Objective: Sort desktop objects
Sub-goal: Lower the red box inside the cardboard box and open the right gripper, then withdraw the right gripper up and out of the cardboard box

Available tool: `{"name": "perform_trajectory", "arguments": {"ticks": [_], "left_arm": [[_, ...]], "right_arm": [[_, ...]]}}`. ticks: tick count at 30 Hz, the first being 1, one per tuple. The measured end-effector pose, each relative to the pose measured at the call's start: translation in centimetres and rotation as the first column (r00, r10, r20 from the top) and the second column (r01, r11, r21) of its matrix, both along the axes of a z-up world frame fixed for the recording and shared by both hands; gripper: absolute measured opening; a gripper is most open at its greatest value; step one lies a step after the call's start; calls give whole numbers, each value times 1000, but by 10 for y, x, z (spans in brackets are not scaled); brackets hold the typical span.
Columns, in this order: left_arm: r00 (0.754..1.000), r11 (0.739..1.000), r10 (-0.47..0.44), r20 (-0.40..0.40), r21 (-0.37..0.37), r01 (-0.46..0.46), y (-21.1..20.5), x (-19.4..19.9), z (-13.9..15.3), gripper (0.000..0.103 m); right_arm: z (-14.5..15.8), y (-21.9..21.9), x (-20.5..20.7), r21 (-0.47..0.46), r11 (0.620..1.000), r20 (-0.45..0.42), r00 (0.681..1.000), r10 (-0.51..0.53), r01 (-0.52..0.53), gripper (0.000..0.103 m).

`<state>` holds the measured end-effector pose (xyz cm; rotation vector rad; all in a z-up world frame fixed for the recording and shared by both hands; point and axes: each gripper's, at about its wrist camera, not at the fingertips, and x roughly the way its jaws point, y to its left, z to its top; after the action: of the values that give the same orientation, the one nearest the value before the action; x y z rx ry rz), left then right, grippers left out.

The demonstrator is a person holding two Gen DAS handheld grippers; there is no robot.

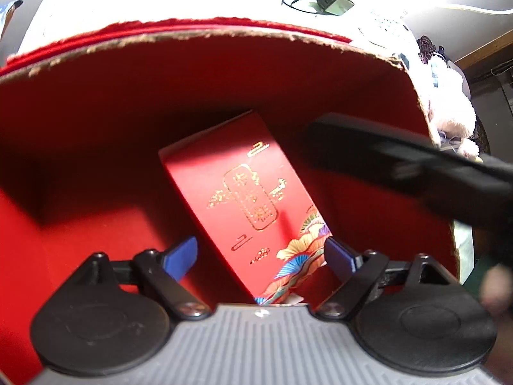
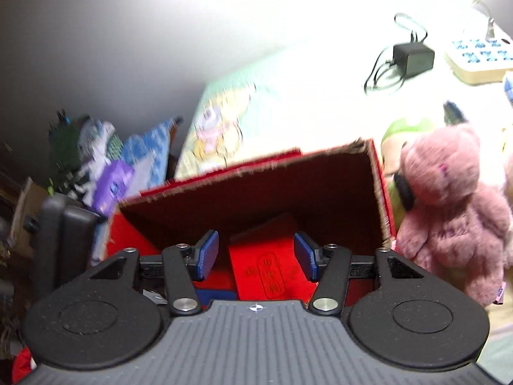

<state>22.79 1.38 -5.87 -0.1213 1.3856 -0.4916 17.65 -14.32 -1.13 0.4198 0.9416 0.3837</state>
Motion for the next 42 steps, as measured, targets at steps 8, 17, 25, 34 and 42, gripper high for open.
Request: {"name": "perform_trajectory", "arguments": {"ticks": [8, 17, 25, 34, 42], "left_arm": [[999, 997, -38, 19, 64, 37, -21, 4, -3, 86], [989, 989, -134, 61, 77, 129, -57, 2, 1, 85], [980, 982, -179, 83, 82, 172, -41, -9, 5, 85], [968, 984, -164, 191, 104, 146, -22, -24, 19, 86], [945, 982, -83, 317, 188, 23, -18, -43, 40, 86]], "right_arm": [[11, -41, -26, 75, 993, 130, 987, -95, 86, 47], [3, -59, -36, 109, 985, 157, 976, -150, 134, 40], [0, -62, -40, 73, 987, 165, 974, -153, 143, 40], [7, -58, -48, 21, 984, 212, 961, -179, 179, 40], [11, -50, -64, -49, 985, 227, 962, -153, 168, 40]]}}
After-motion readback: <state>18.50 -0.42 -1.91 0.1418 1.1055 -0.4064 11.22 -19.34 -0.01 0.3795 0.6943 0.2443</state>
